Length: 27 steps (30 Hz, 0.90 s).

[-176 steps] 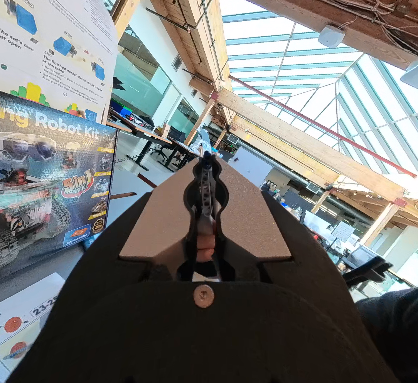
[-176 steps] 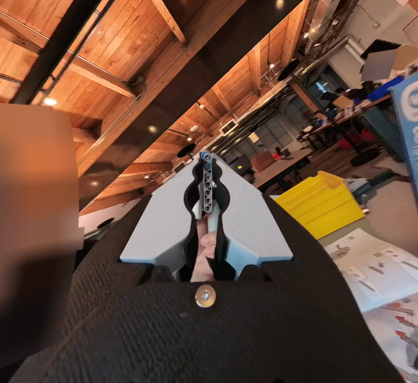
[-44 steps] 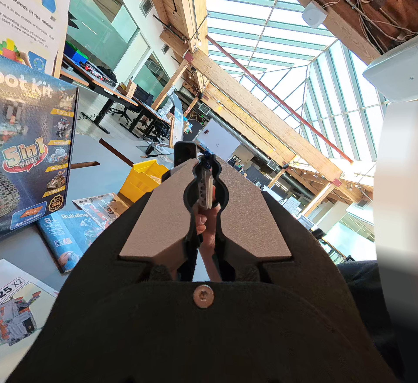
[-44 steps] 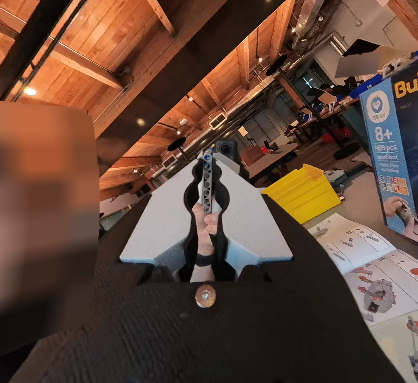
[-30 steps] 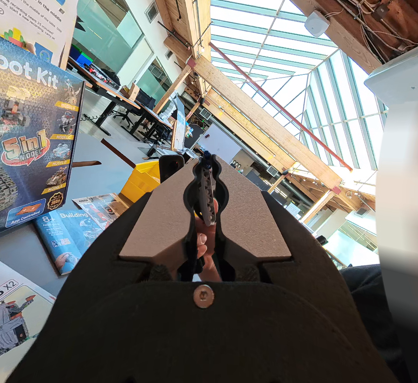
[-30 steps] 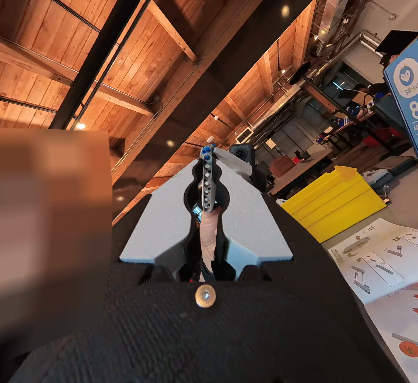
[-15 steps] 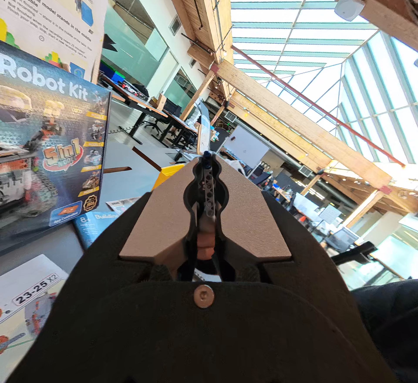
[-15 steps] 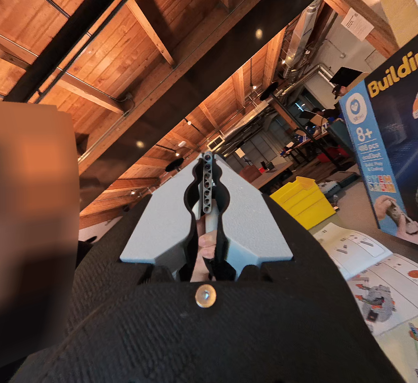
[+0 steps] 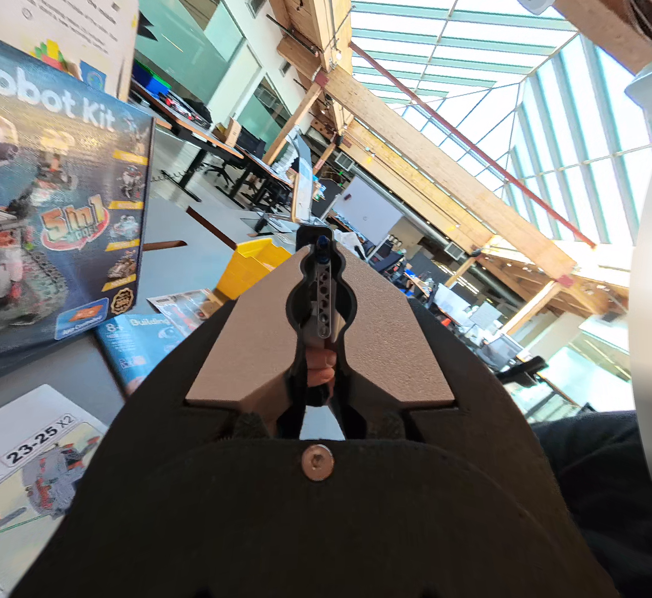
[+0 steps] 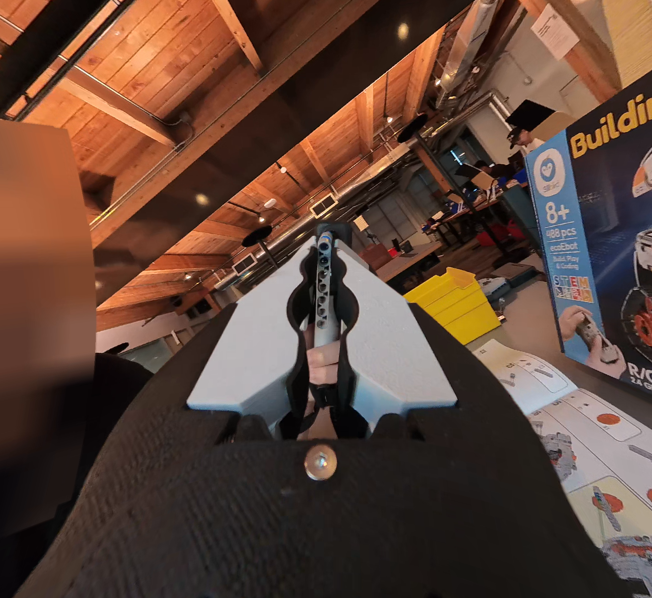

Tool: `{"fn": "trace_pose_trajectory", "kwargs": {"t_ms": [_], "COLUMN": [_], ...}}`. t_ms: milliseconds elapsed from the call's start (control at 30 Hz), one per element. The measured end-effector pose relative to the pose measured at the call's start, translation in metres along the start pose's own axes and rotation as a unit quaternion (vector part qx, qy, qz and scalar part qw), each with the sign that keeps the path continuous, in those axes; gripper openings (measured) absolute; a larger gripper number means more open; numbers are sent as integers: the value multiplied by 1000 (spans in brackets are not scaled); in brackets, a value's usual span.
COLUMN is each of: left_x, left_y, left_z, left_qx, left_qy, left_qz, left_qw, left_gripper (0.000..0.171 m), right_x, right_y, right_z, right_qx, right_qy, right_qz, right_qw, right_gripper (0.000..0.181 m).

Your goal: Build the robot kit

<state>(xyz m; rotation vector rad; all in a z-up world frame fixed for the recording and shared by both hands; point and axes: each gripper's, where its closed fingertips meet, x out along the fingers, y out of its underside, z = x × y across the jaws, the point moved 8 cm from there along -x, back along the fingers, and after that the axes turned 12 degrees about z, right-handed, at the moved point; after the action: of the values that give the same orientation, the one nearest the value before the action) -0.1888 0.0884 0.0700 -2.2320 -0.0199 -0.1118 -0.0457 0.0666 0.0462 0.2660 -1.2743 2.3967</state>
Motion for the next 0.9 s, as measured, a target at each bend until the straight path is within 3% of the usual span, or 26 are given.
{"fn": "trace_pose_trajectory", "kwargs": {"t_ms": [233, 700, 900], "left_x": [0, -2, 1], "left_y": [1, 2, 6], "left_z": [2, -1, 3], "left_qx": [-24, 23, 0], "left_qy": [30, -13, 8], "left_qz": [28, 104, 112], "left_qw": [999, 994, 994], "left_gripper": [5, 5, 5], "right_x": [-2, -7, -11], "right_y": [1, 0, 1], "right_z": [-1, 4, 1], "right_qx": [5, -68, -41], "right_qy": [-30, 30, 8], "right_qz": [26, 122, 132], "right_qw": [999, 990, 990], "right_gripper": [4, 4, 4]}}
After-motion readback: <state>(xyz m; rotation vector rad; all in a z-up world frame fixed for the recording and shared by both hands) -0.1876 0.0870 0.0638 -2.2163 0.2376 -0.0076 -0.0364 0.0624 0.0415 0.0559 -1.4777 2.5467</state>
